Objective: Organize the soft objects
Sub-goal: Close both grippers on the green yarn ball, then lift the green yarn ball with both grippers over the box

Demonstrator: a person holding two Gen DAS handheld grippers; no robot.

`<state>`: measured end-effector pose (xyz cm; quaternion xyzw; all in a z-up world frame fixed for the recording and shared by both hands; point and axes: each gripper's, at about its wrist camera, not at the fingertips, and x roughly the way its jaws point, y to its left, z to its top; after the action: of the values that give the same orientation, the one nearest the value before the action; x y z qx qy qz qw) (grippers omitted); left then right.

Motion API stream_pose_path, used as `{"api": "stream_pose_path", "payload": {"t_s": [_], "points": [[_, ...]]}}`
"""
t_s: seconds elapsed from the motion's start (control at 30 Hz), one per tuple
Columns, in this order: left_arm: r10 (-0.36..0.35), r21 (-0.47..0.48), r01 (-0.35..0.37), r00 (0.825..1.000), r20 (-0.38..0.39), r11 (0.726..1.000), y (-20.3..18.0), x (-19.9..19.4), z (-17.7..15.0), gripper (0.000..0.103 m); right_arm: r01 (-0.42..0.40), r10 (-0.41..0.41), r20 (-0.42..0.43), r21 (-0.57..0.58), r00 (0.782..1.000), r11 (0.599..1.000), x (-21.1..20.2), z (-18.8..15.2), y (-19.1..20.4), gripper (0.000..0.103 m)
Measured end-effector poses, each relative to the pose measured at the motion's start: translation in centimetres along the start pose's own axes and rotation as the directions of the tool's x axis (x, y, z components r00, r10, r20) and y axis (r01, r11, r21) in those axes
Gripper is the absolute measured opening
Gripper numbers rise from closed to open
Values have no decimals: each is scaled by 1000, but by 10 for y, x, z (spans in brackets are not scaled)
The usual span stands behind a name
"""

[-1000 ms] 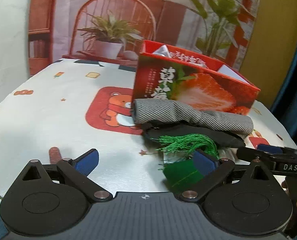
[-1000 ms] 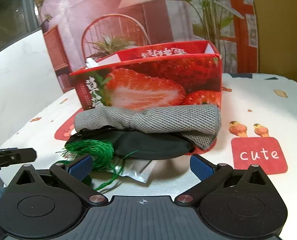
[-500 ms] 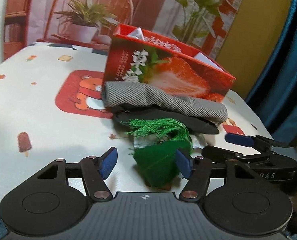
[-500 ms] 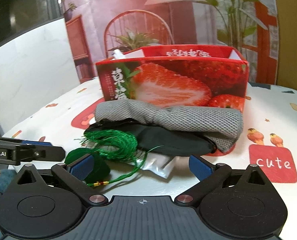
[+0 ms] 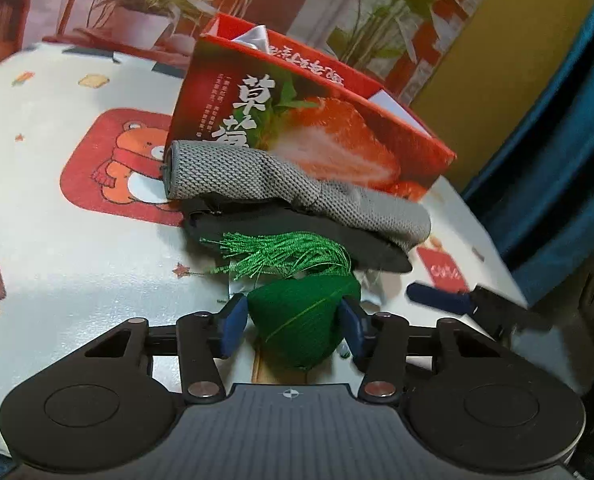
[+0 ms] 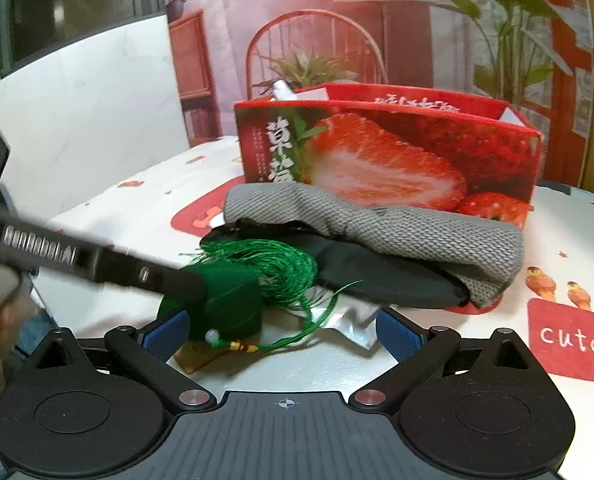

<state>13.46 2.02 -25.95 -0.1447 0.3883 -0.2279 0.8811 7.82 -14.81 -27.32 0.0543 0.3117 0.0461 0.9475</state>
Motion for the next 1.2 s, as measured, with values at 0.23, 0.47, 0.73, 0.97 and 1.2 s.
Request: {"api": "stream_pose_path", "payload": {"t_s": [0.23,0.47,0.73,0.97,1.2], "points": [[-56,-38,54,998,-42,998,5,9,1,49,-52,49,-42,-85,998,995,13,0,16,88],[-71,-4,71,995,-68,997,-3,16,-4,49,-91,82,-76,-119,994,989,22,-3,23,75],[-66,29,66,998,-14,997,-12,4,7,47,-73,68,-48,-115,997,991,16,6,20,60],[-94,67,87,991,98,994,-33,-17,41,47,-43,51,53,-145,997,988,-1,41,14,60],[-114,124,93,979,171,988,-57,-26,82,48,-10,33,132,-166,991,986,-13,88,3,60]]}}
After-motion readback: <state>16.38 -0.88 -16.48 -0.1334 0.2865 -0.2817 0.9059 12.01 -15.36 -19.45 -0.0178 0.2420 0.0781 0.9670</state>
